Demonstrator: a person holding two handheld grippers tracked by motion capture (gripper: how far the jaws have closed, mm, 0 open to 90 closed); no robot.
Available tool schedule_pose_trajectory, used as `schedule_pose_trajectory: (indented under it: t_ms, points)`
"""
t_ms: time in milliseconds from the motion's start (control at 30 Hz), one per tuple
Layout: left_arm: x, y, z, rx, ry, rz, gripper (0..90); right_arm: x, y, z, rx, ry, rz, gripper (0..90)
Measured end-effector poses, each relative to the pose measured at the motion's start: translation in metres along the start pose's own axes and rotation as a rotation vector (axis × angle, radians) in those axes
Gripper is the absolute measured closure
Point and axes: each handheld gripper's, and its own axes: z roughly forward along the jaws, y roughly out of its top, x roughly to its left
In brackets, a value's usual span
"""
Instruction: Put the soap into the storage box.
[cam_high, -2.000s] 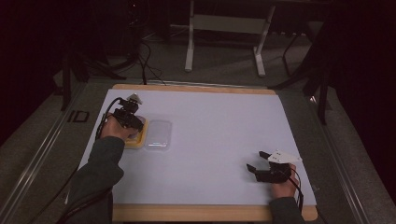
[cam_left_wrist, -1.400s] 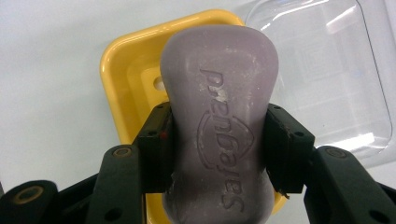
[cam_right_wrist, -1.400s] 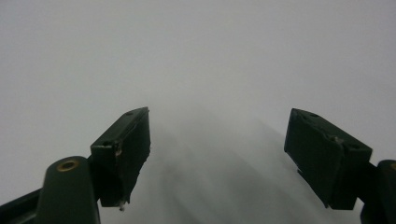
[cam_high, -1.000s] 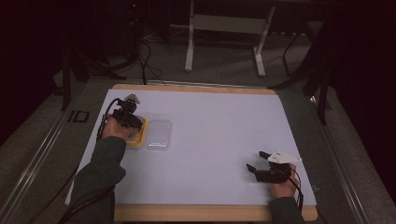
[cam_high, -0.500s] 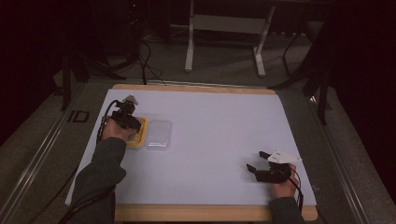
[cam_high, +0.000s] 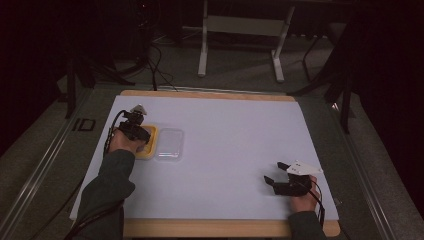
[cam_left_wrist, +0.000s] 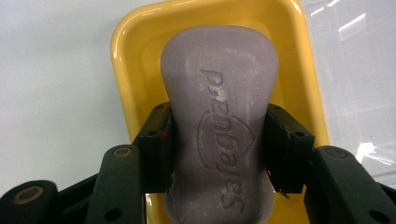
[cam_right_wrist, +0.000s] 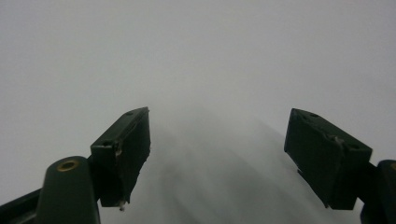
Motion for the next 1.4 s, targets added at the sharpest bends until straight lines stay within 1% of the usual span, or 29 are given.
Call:
schedule_pose_trajectory:
  t_ms: [167,367,633,867,1067,1233,1400]
  points:
    - [-0.002,-0.001,0.003,0.003,0.007,0.01,49.9,0.0,0.0,0.0,0.0,0.0,0.0,22.2]
    - [-0.003,-0.002,0.008,0.012,0.014,0.008,49.9,0.0,0.0,0.0,0.0,0.0,-0.001,22.2]
    - [-0.003,-0.003,0.008,0.007,0.018,0.008,49.9,0.0,0.0,0.0,0.0,0.0,-0.001,22.2]
    - [-0.003,-0.003,0.009,0.002,0.014,0.007,49.6,0.0,0.0,0.0,0.0,-0.001,-0.001,22.2]
    - [-0.003,-0.004,0.01,0.009,0.007,0.01,48.2,0.0,0.0,0.0,-0.001,-0.001,-0.001,22.1]
    - [-0.004,-0.005,0.01,0.004,0.001,0.018,45.2,0.0,0.0,0.0,-0.001,-0.001,-0.001,22.2]
    - [-0.004,-0.007,0.007,-0.021,0.003,0.017,43.4,0.001,0.0,0.0,0.001,-0.001,-0.001,22.2]
